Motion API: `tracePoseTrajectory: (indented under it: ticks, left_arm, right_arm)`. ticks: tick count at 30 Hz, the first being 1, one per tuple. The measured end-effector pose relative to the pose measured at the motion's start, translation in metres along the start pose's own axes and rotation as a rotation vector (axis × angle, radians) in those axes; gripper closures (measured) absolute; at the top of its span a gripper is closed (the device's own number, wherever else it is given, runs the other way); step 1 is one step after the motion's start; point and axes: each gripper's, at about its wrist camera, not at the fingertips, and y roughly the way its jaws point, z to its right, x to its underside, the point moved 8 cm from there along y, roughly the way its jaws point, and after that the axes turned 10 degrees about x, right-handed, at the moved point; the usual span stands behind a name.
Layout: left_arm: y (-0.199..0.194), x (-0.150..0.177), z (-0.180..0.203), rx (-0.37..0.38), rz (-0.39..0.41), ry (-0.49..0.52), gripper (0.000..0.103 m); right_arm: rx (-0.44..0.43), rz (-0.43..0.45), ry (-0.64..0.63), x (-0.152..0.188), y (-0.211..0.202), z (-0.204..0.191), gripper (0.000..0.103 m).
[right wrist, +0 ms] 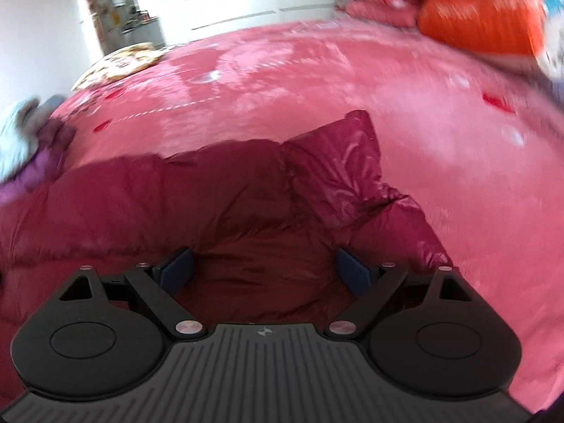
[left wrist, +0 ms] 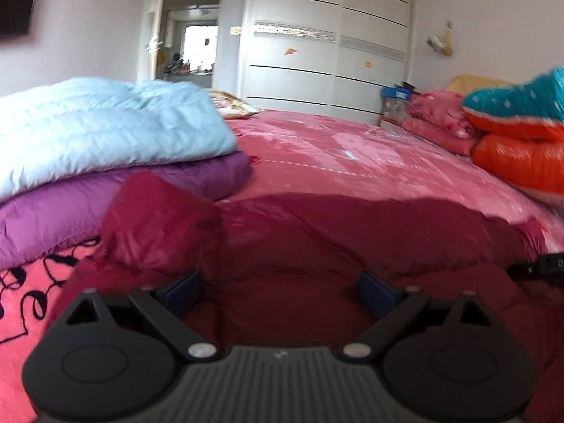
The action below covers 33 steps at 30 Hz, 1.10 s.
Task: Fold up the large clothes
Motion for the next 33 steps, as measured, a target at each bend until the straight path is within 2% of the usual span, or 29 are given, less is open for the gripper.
tracePoseTrajectory:
  ticks: [3, 7, 15, 23, 33]
  left_arm:
    - [0.003, -0.004, -0.017, -0.026, -0.004, -0.052, 0.007]
    - [0.007, -0.006, -0.039, -0.078, -0.022, -0.091, 0.007]
    - [0.025, 0.009, -0.063, -0.067, -0.055, -0.206, 0.004]
    - [0.038, 0.019, -0.066, -0.043, -0.048, -0.219, 0.000]
    - [0.048, 0.025, -0.064, -0.053, -0.047, -0.192, 0.000]
  right_arm:
    - [0.017, -0.028, 0.061, -0.009, 0.011, 0.008, 0.000]
    - [0.069, -0.038, 0.062, -0.011, 0.025, 0.011, 0.000]
    - [0.126, 0.026, -0.017, 0.000, 0.038, 0.002, 0.000]
    - [0.154, 0.102, -0.050, 0.007, 0.048, 0.000, 0.000]
    - [0.150, 0.128, -0.054, 0.012, 0.056, -0.001, 0.000]
